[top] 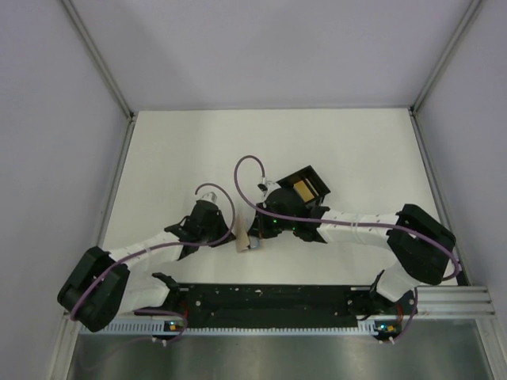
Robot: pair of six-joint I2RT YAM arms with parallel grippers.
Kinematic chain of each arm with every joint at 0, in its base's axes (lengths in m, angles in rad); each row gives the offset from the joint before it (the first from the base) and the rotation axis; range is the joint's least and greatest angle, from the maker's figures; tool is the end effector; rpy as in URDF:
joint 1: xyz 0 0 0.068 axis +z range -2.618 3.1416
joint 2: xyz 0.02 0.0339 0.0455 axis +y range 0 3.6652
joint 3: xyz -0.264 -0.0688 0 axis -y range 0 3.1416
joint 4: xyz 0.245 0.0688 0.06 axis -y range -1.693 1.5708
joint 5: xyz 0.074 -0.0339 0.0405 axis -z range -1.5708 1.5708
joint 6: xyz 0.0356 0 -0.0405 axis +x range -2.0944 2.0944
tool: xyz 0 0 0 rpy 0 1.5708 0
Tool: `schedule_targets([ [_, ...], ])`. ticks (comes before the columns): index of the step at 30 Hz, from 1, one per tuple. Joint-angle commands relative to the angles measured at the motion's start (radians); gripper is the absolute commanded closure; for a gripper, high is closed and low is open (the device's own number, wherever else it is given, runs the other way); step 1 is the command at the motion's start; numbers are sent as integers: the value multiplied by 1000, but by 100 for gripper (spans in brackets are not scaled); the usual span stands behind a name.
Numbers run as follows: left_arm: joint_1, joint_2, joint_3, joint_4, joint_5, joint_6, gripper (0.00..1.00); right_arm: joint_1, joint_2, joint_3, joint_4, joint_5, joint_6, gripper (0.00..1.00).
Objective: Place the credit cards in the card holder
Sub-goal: Open the card holder at the center of the board.
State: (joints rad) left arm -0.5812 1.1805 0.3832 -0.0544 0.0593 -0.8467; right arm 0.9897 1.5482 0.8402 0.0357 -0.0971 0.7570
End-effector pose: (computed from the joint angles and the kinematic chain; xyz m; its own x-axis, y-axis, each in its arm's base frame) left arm 0.1709 -0.1148 0.1419 -0.8516 -0.3353 -0.4030 -0.0864 0.8480 -0.5230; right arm 0.1754 0.2734 0.1955 -0.8484 -0.0467 -0.5273 -0.4002 0.7086 0.5812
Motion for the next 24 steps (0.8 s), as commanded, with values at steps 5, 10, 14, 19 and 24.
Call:
schedule_targets([
  [5, -2, 50, -9, 36, 8, 9, 100, 47, 58, 45, 148, -56, 28, 100],
  [10, 0, 50, -21, 77, 20, 5, 100, 53, 96, 82, 75, -1, 22, 100],
  [14, 0, 34, -23, 71, 16, 1, 100, 56, 160, 82, 83, 19, 41, 100],
  [19, 1, 10, -15, 15, -13, -2, 96, 63, 236, 86, 47, 92, 59, 100],
  [24, 1, -56, 23, -137, -123, -12, 74, 72, 271, 100, 4, 158, 74, 100],
])
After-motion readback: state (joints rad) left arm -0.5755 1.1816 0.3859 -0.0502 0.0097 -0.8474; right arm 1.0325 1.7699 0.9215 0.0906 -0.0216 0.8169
